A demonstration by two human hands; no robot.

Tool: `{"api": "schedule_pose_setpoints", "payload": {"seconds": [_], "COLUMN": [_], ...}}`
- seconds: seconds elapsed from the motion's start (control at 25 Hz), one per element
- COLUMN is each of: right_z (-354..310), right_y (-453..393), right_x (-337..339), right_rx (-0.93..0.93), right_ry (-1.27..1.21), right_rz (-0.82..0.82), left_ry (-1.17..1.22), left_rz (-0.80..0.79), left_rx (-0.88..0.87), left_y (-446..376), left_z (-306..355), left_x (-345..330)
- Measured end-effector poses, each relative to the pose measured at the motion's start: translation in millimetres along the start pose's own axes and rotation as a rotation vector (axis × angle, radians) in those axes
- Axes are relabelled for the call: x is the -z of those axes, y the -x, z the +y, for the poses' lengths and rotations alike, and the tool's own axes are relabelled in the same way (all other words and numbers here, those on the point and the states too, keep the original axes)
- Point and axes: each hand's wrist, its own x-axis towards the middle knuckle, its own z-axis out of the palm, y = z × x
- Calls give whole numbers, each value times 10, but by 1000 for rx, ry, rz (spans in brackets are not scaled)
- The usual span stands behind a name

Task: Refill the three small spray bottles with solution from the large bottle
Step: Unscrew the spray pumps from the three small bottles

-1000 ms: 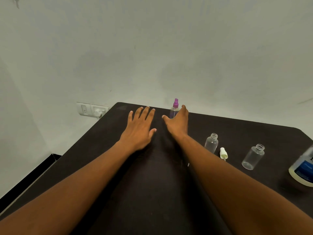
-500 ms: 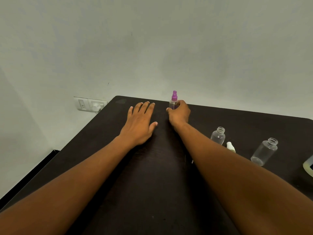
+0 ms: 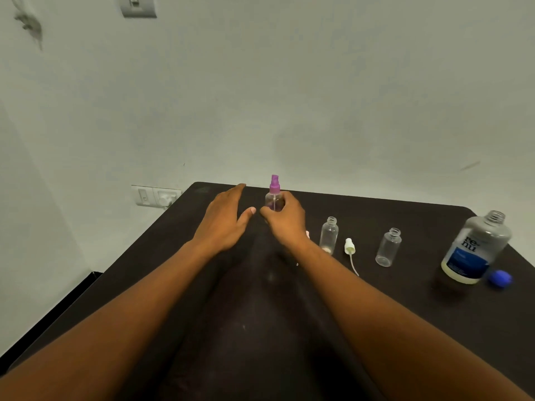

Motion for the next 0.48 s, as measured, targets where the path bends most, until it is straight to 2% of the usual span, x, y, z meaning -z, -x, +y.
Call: {"api": "schedule_pose_setpoints", "payload": {"seconds": [0.2, 0.48], "right_z": [-139, -242], "right_y": [637, 1269], "right_x": [324, 671], "right_rx": [27, 11], "right_ry": [-5, -13], "right_rz": [-25, -90], "left_ry": [250, 542], "left_rz": [-8, -76], "left_rx": [13, -81], "left_y": [347, 707], "left_z": [352, 1015], "left_x": [281, 538]}}
